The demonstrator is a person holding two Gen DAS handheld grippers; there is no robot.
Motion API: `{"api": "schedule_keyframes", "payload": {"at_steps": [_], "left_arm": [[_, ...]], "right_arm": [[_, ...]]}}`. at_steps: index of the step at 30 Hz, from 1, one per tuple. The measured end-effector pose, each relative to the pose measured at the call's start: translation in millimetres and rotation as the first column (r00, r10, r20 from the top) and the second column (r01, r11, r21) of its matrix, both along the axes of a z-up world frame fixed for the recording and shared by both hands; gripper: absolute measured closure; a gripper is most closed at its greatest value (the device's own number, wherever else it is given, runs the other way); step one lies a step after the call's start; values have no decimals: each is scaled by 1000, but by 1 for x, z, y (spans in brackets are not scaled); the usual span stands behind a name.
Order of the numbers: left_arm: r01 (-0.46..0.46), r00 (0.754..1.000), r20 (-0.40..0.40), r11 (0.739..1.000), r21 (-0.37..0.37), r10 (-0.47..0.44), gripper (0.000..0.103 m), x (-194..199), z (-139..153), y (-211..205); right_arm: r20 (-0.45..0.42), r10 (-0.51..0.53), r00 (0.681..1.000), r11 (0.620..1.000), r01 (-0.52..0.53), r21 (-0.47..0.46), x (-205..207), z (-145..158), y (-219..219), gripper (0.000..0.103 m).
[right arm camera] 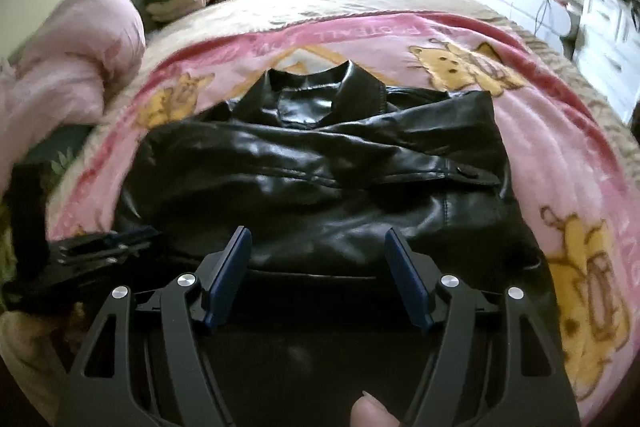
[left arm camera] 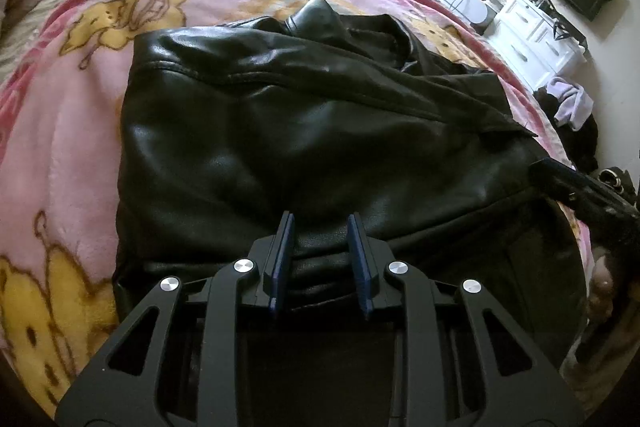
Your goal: Fold large clothes
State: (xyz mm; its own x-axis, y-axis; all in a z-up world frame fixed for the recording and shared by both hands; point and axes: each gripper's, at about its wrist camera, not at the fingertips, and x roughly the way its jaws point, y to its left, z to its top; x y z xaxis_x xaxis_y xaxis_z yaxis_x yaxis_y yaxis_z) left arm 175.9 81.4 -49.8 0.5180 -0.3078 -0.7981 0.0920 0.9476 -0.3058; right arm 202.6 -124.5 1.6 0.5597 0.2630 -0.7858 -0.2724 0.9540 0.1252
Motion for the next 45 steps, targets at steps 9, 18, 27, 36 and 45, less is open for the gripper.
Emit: {"api": "schedule_keyframes", "payload": {"at_steps": [9, 18, 27, 36, 45], "left_arm": [[11, 1000, 9, 1000, -4, -11, 83, -3, 3, 1], [21, 1000, 9, 1000, 7, -21, 78, -4, 8, 0], [32, 999, 19, 999, -13, -31, 51, -8, 16, -5], [47, 997, 61, 999, -15, -46, 28, -18, 34, -13], [33, 995, 97, 999, 1, -33, 9, -25, 51, -14]], "right_arm": [[-144, -51, 988, 998, 46, -36, 13, -50, -4, 35], [-83, -80, 993, 996, 83, 36, 1, -26, -14, 28], [-40, -129, 991, 988, 132, 75, -16, -10, -30, 13], [-10, -151, 988, 985, 152, 88, -24, 0, -41, 11], [22, -162, 986, 982, 159, 103, -33, 15, -49, 11]]}}
